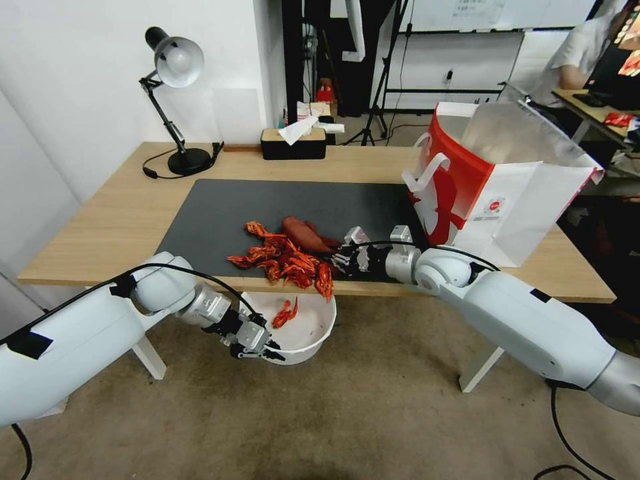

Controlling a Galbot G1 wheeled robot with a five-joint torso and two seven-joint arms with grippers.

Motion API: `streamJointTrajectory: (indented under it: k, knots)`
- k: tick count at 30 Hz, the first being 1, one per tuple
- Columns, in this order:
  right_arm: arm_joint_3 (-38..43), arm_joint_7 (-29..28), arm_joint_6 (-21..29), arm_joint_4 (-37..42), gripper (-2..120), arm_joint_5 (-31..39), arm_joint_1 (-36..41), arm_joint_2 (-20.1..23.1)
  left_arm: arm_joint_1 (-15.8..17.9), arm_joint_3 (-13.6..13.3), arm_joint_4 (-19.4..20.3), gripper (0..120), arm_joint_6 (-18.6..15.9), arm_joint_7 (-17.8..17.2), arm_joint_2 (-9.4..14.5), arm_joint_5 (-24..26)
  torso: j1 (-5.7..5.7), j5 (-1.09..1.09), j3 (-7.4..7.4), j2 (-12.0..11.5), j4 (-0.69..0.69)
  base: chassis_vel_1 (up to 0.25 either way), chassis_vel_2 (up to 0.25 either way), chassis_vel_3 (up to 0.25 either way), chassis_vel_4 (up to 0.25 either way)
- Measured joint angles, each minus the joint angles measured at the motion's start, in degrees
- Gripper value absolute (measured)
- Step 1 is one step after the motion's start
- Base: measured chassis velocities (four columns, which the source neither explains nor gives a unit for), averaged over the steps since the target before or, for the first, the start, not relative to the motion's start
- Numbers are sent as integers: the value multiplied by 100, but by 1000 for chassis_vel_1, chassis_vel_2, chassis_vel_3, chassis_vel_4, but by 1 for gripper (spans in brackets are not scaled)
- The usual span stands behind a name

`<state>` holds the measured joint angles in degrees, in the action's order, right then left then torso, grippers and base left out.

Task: Sweep shrimp from table into container with towel, then put container into takeout bag.

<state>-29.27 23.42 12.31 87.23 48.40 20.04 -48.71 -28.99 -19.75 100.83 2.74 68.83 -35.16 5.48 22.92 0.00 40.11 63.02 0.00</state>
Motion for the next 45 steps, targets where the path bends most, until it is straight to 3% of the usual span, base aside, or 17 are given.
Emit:
streamJointTrajectory:
  k: [16,45]
  knots:
    - [-168,21,80,410,8,60,-61,162,-39,98,48,0,5,16,61,44,0,0,-1,0,-1,0,0,0,0]
    - [-260,21,178,1048,8,79,17,415,-107,312,-30,0,138,66,373,198,-1,-1,-1,0,0,0,0,0,0]
